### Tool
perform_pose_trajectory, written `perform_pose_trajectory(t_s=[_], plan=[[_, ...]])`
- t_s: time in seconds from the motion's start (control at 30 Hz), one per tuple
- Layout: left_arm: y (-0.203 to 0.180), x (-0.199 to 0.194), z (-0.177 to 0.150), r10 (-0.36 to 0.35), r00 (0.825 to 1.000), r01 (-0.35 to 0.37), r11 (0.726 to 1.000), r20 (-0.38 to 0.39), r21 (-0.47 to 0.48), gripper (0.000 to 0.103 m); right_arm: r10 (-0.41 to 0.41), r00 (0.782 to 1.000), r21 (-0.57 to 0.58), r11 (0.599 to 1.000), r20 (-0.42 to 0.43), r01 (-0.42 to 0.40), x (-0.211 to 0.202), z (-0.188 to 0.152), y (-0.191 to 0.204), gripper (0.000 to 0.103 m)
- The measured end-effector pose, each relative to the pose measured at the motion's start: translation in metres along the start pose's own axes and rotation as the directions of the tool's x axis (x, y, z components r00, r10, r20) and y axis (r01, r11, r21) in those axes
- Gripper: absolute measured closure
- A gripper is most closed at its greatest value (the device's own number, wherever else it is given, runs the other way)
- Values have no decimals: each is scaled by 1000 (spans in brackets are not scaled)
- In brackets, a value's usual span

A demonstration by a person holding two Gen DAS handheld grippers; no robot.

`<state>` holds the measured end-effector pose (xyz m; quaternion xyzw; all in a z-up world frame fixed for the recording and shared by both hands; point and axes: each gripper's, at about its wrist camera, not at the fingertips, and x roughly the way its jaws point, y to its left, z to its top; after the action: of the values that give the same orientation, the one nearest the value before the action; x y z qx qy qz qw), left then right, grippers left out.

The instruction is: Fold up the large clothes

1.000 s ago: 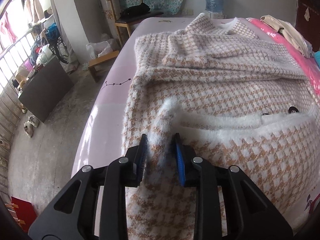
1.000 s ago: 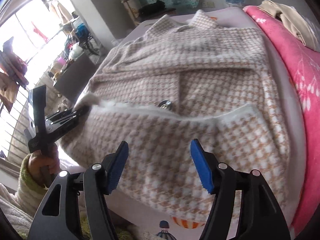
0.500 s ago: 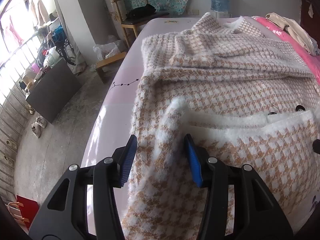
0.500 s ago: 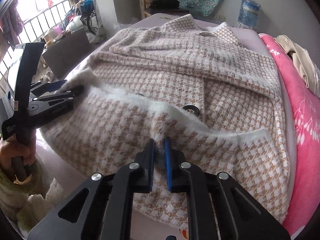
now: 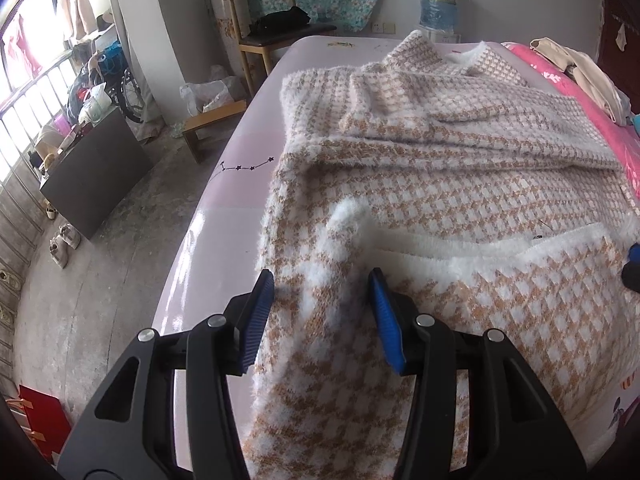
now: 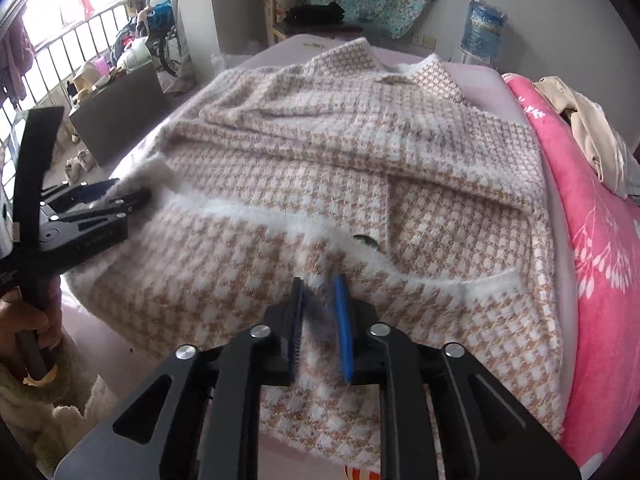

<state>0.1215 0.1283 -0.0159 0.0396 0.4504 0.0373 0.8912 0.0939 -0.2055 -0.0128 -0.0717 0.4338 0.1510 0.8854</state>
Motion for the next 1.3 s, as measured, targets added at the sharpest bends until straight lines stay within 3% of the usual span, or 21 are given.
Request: perform_pose_trajectory(t_s=[0.03,0.1,0.23,0.33,0.43,0.63,0.9,0.97,1.1,1.3], plan=[[1,0,0,-1,1000,1,1000,-1,-1,56,19,999,-9,1000,29,-19,-9,3,1,68],[2,1,1,-3,1000,3,1000,-4,-2,55,98,994,-35,995,49,-96,-19,6,8,67],[1,1,1,-4,1000,4,1000,-4,-3,55,228,974,-115,967,-12,-227,-8,2,37,67],[2,1,1,-2,1000,2,1000,-5,-2,55,174,982,-180,966,-79,-186,22,-8,58,67],[3,1,1,-6,1000,6,1000,-5,-5,55,102,993,-242,963,-64,-114,32,-11,69,66],[4,3,2,-9,1000,9,1000,-6,-9,53,145,988,-207,967,-48,-152,18,-1,60,66],[5,3,2,-4,1000,4,1000,-7,-8,52,154,985,-181,969,-83,-167,37,-4,56,64],[6,2,2,-2,1000,2,1000,-8,-8,52,191,978,-151,968,-83,-202,31,-1,48,62],[5,2,2,6,1000,-6,1000,-8,-8,52,208,977,-76,975,-41,-211,11,0,17,45],[1,2,1,29,1000,-29,1000,-12,5,51,158,987,70,985,-26,-156,-1,-6,-51,34]])
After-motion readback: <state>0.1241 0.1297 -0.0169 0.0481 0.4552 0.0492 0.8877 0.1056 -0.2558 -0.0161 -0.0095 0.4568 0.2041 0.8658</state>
